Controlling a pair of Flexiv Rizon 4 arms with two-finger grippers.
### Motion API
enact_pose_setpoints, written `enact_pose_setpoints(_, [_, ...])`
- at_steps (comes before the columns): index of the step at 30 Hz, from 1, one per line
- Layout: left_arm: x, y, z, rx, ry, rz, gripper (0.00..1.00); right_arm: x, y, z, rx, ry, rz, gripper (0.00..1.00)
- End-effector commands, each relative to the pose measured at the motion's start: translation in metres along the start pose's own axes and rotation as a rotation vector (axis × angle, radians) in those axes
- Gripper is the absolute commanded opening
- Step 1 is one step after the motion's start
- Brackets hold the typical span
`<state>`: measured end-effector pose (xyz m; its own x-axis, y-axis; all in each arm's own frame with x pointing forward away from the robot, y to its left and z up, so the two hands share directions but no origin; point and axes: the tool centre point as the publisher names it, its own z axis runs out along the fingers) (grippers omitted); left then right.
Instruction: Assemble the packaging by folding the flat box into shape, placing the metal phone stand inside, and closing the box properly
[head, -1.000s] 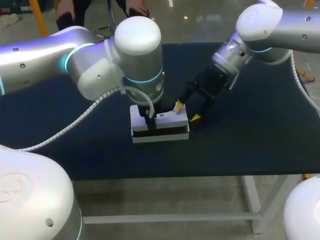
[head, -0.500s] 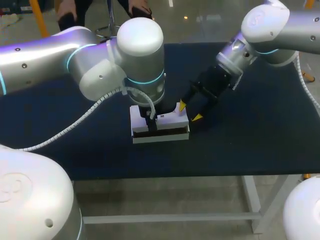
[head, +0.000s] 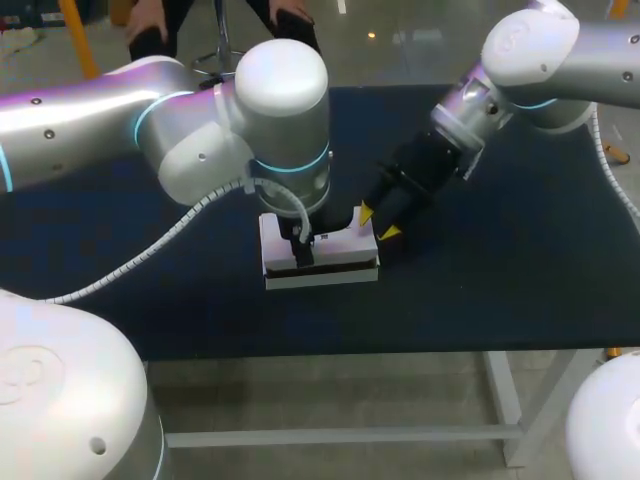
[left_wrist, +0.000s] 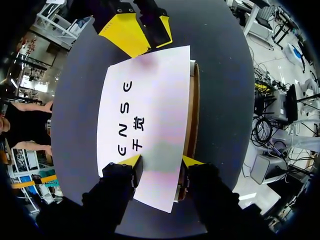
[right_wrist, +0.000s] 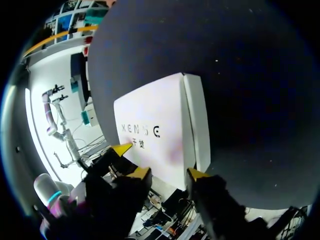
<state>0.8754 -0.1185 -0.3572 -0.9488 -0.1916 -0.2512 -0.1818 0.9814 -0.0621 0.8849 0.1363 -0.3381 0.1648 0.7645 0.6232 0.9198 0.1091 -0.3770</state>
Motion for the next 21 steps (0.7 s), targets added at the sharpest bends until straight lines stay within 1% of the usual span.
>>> enact_pose_setpoints(1, [0.003,-0.002,0.001,-0.007,-0.003,0.000,0.49,0.001,-0.007,-0.003,-0.017,0.001,-0.008,0.45])
enact_pose_setpoints(5, [0.003,-0.002,0.001,-0.006,-0.002,-0.001,0.49,0.004,-0.011,-0.006,-0.030,0.005,-0.023,0.36])
enact_pose_setpoints(6, [0.003,-0.002,0.001,-0.006,-0.002,-0.002,0.49,0.004,-0.012,-0.006,-0.033,0.005,-0.026,0.31])
enact_pose_setpoints(8, [0.004,-0.002,0.000,-0.007,-0.002,-0.002,0.49,0.005,-0.014,-0.005,-0.034,0.004,-0.033,0.18])
enact_pose_setpoints(9, [0.004,-0.003,0.000,-0.007,-0.002,-0.002,0.50,0.006,-0.015,-0.004,-0.034,0.003,-0.036,0.15])
enact_pose_setpoints(10, [0.004,-0.003,0.000,-0.007,-0.002,-0.003,0.49,0.006,-0.016,-0.003,-0.033,0.003,-0.041,0.05])
enact_pose_setpoints(11, [0.004,-0.003,0.000,-0.007,-0.001,-0.003,0.50,0.006,-0.016,-0.001,-0.031,0.003,-0.043,0.01])
enact_pose_setpoints(15, [0.005,-0.003,0.000,-0.008,0.001,-0.001,0.50,0.004,-0.018,0.002,-0.027,0.000,-0.052,0.00])
enact_pose_setpoints(16, [0.005,-0.004,0.000,-0.009,0.002,0.000,0.52,0.003,-0.018,0.003,-0.026,0.000,-0.055,0.00])
enact_pose_setpoints(21, [0.006,-0.004,-0.001,-0.011,0.001,0.002,0.55,0.001,-0.021,0.005,-0.032,-0.002,-0.076,0.00])
